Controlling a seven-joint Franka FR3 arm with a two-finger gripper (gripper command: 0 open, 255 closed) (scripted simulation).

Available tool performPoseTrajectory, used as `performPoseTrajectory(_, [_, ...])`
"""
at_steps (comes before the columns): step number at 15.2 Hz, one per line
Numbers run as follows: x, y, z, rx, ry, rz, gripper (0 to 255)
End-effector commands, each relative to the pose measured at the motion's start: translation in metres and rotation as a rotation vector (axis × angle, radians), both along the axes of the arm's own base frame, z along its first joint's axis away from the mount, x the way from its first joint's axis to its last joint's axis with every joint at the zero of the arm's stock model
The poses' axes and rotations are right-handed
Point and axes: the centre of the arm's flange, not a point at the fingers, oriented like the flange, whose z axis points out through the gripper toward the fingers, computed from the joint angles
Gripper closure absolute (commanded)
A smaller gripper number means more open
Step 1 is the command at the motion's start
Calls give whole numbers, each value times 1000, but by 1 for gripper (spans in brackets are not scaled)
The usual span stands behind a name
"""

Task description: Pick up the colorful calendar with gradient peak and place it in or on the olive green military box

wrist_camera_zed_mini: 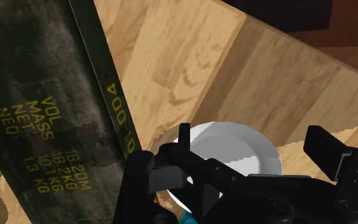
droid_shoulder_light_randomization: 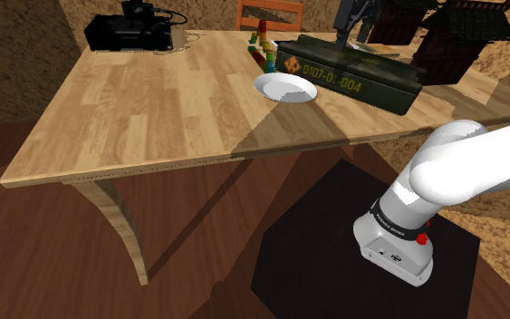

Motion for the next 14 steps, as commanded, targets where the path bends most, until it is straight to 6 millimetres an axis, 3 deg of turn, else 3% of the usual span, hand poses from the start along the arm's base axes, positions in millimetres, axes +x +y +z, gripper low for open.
performPoseTrajectory(1, [0,0,0,0,0,0,0])
performPoseTrajectory(14, [143,-33,-51,-3,-122,-174,0])
